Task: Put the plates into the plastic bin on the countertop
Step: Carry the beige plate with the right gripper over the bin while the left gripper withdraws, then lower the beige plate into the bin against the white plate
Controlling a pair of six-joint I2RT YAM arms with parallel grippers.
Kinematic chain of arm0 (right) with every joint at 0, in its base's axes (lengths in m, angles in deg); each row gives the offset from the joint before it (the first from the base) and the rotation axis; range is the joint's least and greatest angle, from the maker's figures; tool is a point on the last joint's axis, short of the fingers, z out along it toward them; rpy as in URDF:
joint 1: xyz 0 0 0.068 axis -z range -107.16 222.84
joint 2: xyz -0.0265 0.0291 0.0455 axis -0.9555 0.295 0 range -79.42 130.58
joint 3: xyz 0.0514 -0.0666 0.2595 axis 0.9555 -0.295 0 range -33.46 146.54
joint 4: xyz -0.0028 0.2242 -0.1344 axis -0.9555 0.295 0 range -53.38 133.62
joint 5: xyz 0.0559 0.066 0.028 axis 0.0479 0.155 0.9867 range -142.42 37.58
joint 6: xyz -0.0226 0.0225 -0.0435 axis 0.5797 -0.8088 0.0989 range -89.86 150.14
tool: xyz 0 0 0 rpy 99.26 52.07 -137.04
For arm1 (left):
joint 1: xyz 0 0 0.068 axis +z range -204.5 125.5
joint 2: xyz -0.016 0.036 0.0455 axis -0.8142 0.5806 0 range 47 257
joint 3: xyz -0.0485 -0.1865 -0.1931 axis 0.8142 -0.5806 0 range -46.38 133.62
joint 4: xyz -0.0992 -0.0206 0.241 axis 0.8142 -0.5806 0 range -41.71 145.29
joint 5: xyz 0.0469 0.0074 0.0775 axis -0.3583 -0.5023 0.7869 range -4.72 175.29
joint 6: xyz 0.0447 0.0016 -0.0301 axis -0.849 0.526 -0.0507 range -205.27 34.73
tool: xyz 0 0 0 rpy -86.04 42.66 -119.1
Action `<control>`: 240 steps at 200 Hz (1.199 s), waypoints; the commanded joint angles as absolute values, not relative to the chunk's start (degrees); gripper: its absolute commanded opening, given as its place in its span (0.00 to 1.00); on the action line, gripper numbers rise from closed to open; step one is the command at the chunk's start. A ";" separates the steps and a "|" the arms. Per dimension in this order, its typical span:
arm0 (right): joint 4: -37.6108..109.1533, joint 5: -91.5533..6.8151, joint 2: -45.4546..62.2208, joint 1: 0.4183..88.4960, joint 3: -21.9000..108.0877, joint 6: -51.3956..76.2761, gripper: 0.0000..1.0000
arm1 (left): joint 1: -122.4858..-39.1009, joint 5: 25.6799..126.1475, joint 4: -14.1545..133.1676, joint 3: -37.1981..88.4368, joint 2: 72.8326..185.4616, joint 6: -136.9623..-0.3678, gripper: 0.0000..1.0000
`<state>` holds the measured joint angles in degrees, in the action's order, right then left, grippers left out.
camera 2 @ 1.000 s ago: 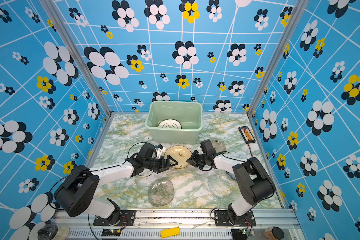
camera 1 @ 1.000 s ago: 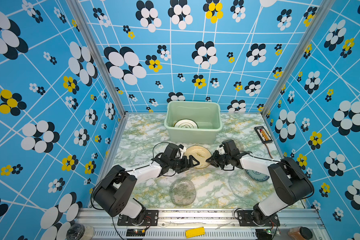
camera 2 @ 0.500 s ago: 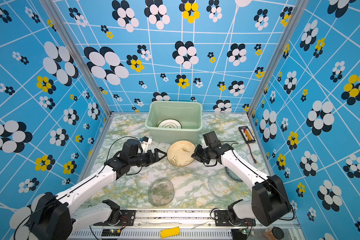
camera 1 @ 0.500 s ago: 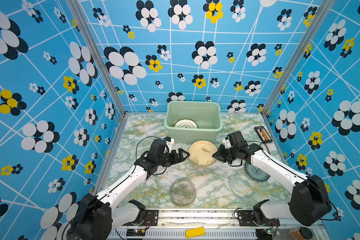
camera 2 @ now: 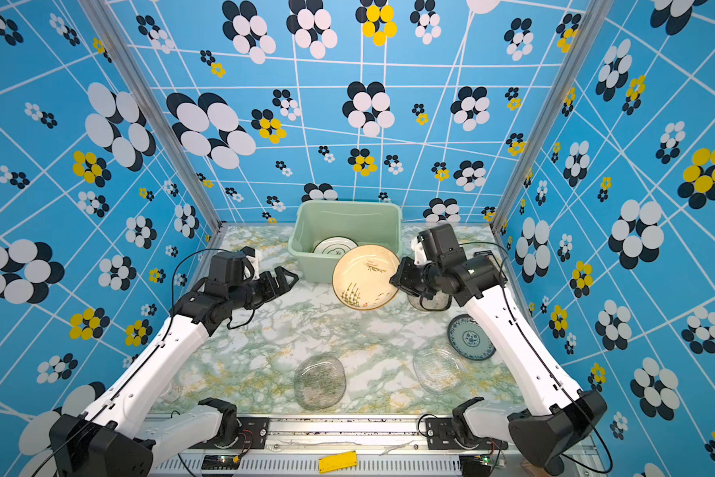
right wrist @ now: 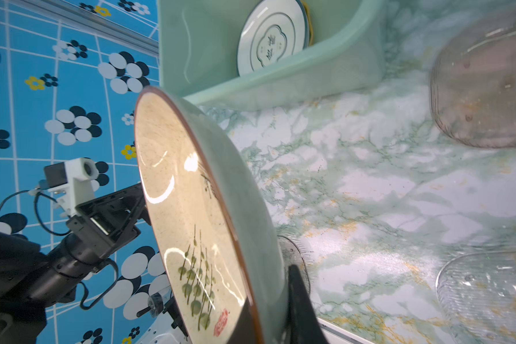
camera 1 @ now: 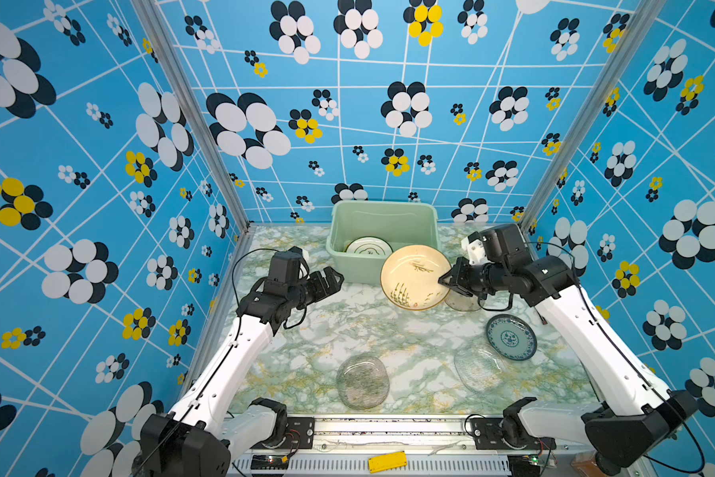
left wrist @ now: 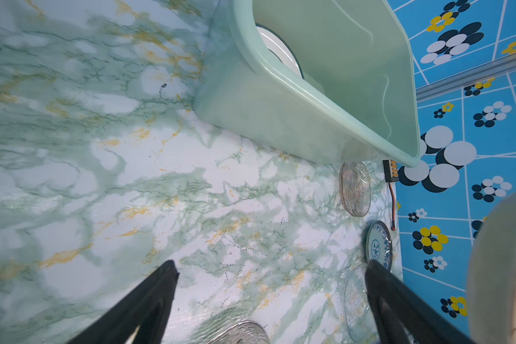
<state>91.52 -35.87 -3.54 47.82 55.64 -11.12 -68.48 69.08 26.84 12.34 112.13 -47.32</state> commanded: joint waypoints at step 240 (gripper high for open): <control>82.96 -32.31 57.42 49.29 121.38 -7.64 0.00 | -65.84 65.40 39.03 5.24 113.28 -44.64 0.99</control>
<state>88.70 -36.08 56.83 49.05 121.36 -7.95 -66.45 66.43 38.12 5.37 111.84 -45.20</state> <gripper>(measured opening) 0.123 0.992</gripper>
